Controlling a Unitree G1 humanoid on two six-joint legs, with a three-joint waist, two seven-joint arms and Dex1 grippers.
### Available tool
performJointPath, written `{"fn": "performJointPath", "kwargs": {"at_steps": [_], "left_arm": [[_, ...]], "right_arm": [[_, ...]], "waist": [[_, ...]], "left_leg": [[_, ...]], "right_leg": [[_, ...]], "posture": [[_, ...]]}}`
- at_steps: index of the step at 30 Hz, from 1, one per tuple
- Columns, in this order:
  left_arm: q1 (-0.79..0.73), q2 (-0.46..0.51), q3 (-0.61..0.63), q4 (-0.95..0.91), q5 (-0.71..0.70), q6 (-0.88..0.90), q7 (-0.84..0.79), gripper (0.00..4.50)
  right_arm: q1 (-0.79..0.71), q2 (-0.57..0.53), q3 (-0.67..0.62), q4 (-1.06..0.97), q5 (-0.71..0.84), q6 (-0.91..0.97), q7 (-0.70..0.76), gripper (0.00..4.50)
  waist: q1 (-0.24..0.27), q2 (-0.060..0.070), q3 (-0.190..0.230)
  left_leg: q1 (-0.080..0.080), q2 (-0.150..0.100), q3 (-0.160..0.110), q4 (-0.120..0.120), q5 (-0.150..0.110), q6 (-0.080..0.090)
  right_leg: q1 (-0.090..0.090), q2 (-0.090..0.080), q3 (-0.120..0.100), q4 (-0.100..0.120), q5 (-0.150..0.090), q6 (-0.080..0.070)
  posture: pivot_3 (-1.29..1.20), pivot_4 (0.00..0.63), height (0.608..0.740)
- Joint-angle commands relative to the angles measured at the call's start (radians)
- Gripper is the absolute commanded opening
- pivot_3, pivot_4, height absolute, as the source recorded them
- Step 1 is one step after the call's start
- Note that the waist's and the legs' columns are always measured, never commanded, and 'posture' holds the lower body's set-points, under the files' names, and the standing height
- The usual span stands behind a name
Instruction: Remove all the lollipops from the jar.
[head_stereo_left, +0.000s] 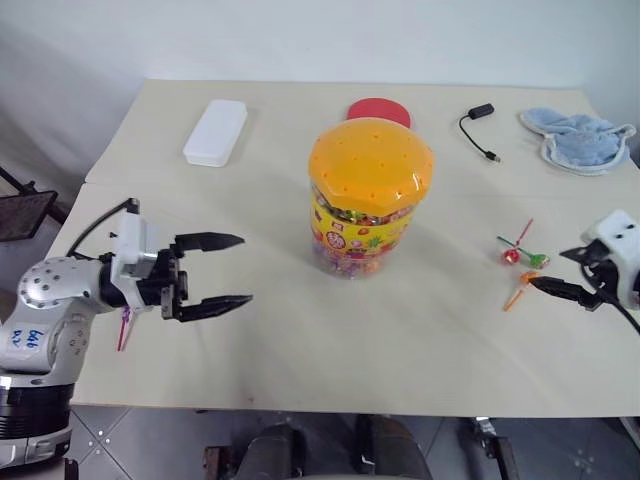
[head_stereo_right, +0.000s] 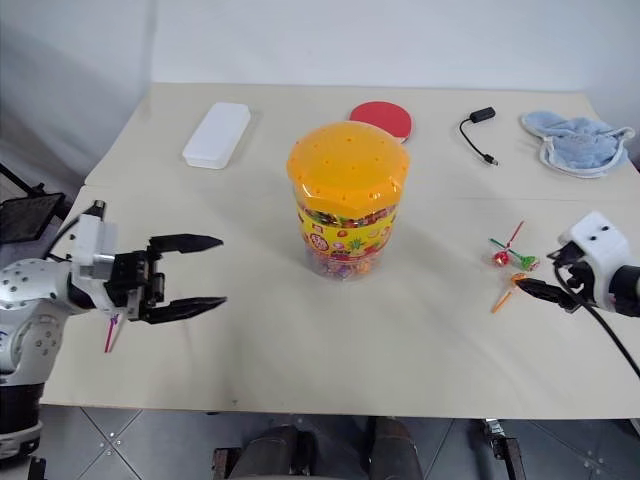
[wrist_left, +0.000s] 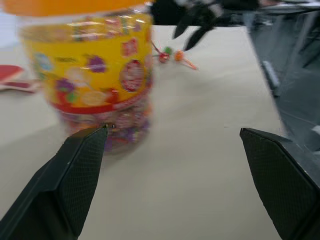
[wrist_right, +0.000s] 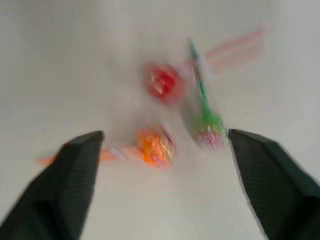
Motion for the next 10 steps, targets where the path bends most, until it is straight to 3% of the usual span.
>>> {"fn": "performJointPath", "kwargs": {"at_steps": [1, 3, 10], "left_arm": [[0.020, 0.024, 0.074, 0.033, 0.001, -0.008, 0.026, 4.50], [0.033, 0.031, 0.081, 0.054, 0.025, -0.021, 0.036, 4.50], [0.150, 0.029, 0.110, 0.042, 0.096, -0.079, 0.071, 4.50]], "right_arm": [[0.001, 0.104, -0.190, -0.088, 0.212, -0.170, 0.196, 4.45], [-0.006, 0.158, -0.205, -0.133, 0.253, -0.211, 0.220, 4.45], [0.150, 0.314, -0.043, -0.406, 0.231, -0.338, 0.268, 4.45]], "waist": [[-0.001, -0.001, 0.000], [-0.002, -0.001, 0.000], [0.001, -0.002, 0.000]], "left_leg": [[0.001, 0.000, 0.000, 0.000, 0.000, 0.000], [0.002, 0.001, 0.000, 0.000, 0.000, 0.000], [0.003, 0.001, -0.003, -0.001, -0.001, -0.001]], "right_leg": [[0.001, 0.000, -0.001, -0.001, 0.000, 0.000], [0.003, 0.001, -0.001, -0.001, 0.000, 0.000], [0.003, 0.000, 0.004, 0.000, 0.000, 0.000]], "posture": [[0.00, 0.150, 0.740], [0.00, 0.150, 0.740], [0.00, 0.150, 0.740]]}}
